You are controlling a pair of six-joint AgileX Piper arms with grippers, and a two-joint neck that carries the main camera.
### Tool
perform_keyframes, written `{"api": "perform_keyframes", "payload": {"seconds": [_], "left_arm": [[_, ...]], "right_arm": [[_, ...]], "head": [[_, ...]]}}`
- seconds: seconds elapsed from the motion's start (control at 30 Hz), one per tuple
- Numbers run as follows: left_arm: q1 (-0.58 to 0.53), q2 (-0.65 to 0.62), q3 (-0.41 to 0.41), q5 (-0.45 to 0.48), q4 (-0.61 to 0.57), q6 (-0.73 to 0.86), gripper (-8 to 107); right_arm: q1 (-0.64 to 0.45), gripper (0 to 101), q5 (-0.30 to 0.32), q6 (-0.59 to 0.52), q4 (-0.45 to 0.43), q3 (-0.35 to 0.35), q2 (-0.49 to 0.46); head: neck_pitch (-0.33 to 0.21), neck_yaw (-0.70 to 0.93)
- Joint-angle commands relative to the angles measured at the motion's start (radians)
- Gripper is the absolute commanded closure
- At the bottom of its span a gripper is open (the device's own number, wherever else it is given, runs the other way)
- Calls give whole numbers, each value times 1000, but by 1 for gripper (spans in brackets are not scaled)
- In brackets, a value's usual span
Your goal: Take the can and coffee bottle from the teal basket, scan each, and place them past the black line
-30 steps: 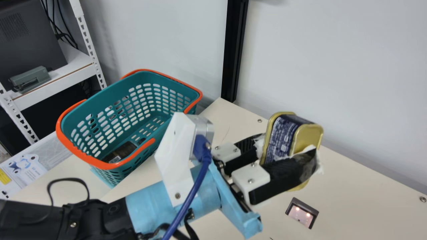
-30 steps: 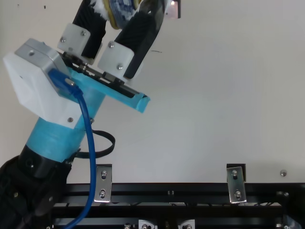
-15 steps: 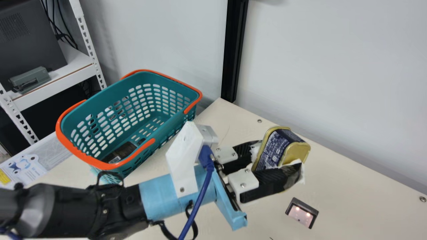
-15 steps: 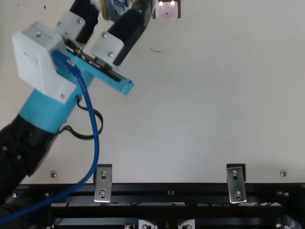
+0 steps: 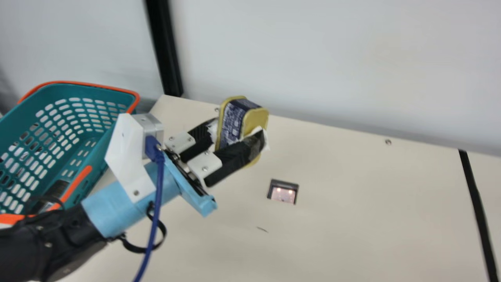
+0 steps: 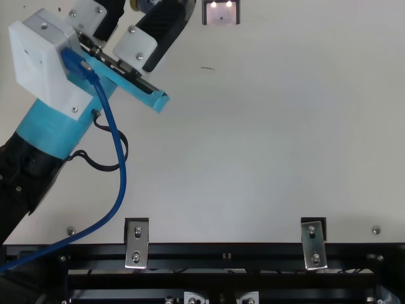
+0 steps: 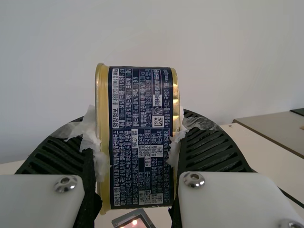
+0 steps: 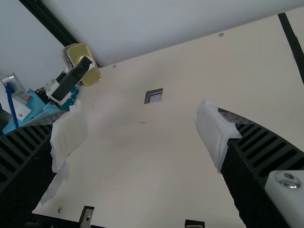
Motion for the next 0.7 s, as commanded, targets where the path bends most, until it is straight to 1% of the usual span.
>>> {"api": "perform_keyframes", "payload": {"seconds": [0.0,0.07,0.53,0.67], "left_arm": [[0,0,0,0,0,0,89],[0,0,0,0,0,0,89],[0,0,0,0,0,0,89],[-15,40,-4,-17,-26,47,89]], "right_arm": [[0,0,0,0,0,0,0],[0,0,0,0,0,0,0],[0,0,0,0,0,0,0],[0,0,0,0,0,0,0]], "head": [[17,-38],[34,-73],[34,-73],[34,-73]]}}
